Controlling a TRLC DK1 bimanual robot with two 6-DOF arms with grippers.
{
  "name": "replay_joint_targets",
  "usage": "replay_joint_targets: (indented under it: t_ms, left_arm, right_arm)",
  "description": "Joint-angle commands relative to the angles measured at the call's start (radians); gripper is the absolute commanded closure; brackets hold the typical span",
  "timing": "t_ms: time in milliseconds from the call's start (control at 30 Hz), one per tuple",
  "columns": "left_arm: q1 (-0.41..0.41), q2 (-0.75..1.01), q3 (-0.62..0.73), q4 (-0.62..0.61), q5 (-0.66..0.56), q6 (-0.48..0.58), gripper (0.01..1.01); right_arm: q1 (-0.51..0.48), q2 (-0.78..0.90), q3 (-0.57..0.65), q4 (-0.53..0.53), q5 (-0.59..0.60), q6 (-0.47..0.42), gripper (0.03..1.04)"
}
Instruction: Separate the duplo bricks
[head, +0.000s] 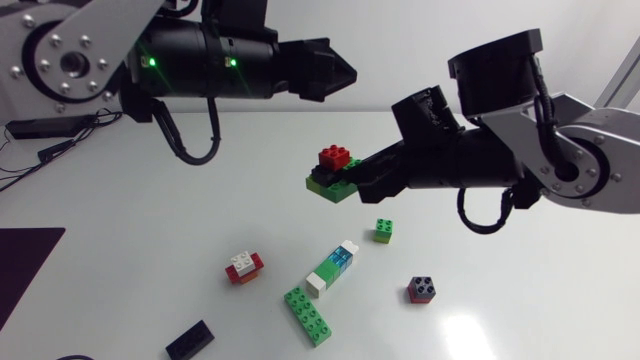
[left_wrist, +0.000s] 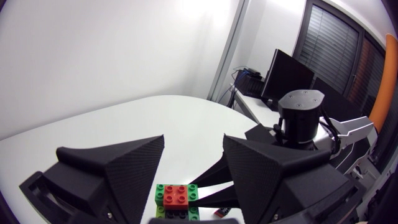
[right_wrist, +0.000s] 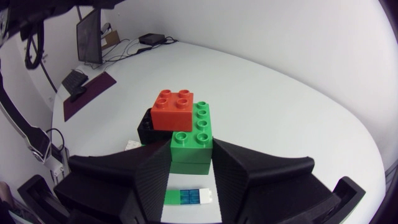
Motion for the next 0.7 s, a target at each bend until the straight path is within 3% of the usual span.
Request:
replay_joint_targets:
  t_ms: [0,133,433,667]
  left_arm:
    - [0.01,0.041,0.061,-0.07,0.013,0.045,0.395]
    - [0.008,0.069,0.073,-0.165,0.016,0.098,0.482]
    - [-0.009,0.111,0.081,-0.292,0.048,0.127,0.487]
    - [-0.035,0.106,0.076,-0.312,0.059,0.121,0.484]
  right_arm:
    - [0.036,-0.041,-0.038,0.006,0.045,-0.057,0.85]
    - [0.043,-0.083,-0.068,0.033,0.074,-0.099,0.85]
    - [0.04,-0.14,-0.088,0.053,0.122,-0.162,0.85]
    - [0.042,-0.141,-0.091,0.056,0.125,-0.172,0.85]
